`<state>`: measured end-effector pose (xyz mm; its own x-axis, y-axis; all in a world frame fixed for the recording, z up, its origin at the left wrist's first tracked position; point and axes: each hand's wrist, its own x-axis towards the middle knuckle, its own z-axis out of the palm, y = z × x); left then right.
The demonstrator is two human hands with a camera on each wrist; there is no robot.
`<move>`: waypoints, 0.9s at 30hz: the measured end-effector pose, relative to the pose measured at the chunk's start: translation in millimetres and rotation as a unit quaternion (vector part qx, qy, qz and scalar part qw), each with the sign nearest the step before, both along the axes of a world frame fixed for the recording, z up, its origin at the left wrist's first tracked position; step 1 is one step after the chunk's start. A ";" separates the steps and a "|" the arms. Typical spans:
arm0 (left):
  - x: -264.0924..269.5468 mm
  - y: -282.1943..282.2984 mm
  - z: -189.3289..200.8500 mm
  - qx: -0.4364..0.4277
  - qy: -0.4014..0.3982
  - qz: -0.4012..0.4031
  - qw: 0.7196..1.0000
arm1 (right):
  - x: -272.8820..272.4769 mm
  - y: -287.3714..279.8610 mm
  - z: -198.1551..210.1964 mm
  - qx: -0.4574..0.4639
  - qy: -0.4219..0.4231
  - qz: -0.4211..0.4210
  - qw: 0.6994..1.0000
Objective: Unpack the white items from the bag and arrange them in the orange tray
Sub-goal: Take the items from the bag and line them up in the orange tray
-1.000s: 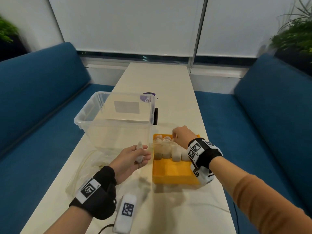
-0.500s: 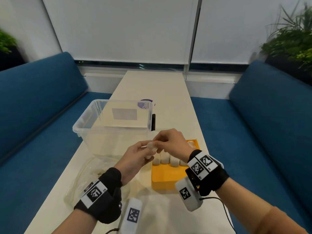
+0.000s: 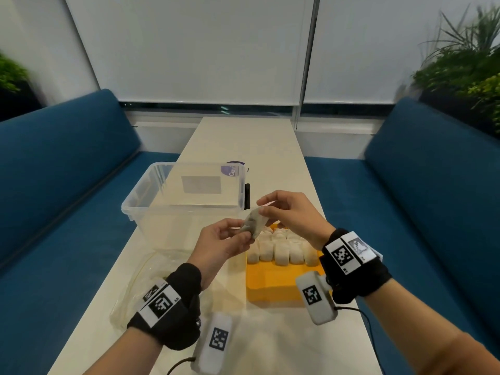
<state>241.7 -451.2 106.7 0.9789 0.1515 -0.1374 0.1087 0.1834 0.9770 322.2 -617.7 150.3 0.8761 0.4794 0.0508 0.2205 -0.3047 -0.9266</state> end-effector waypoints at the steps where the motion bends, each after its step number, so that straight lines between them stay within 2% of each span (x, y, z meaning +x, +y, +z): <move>1: -0.2 -0.3 0.2 0.040 -0.014 0.008 0.999 | 0.2 0.0 1.3 -0.008 -0.024 0.002 1.000; 4: -1.5 -0.1 0.8 0.112 -0.051 0.017 0.992 | 1.2 0.5 6.1 -0.030 -0.082 0.005 0.996; 9: -0.4 -1.7 5.4 0.110 -0.061 -0.017 0.992 | -3.6 3.8 19.7 -0.078 -0.144 0.042 0.986; 13: 4.6 -4.4 6.6 0.121 -0.067 0.004 0.990 | -7.3 6.2 32.7 -0.125 -0.196 0.052 0.971; 20: 9.2 -5.4 -1.2 0.148 -0.052 0.021 0.987 | -3.0 6.8 32.6 -0.170 -0.202 0.061 0.962; 24: 6.9 0.3 -7.5 0.169 -0.023 0.008 0.985 | 5.2 5.7 20.7 -0.200 -0.197 0.047 0.959; 27: 3.1 10.1 -14.8 0.183 -0.001 0.030 0.983 | 16.3 3.3 6.0 -0.248 -0.189 0.037 0.949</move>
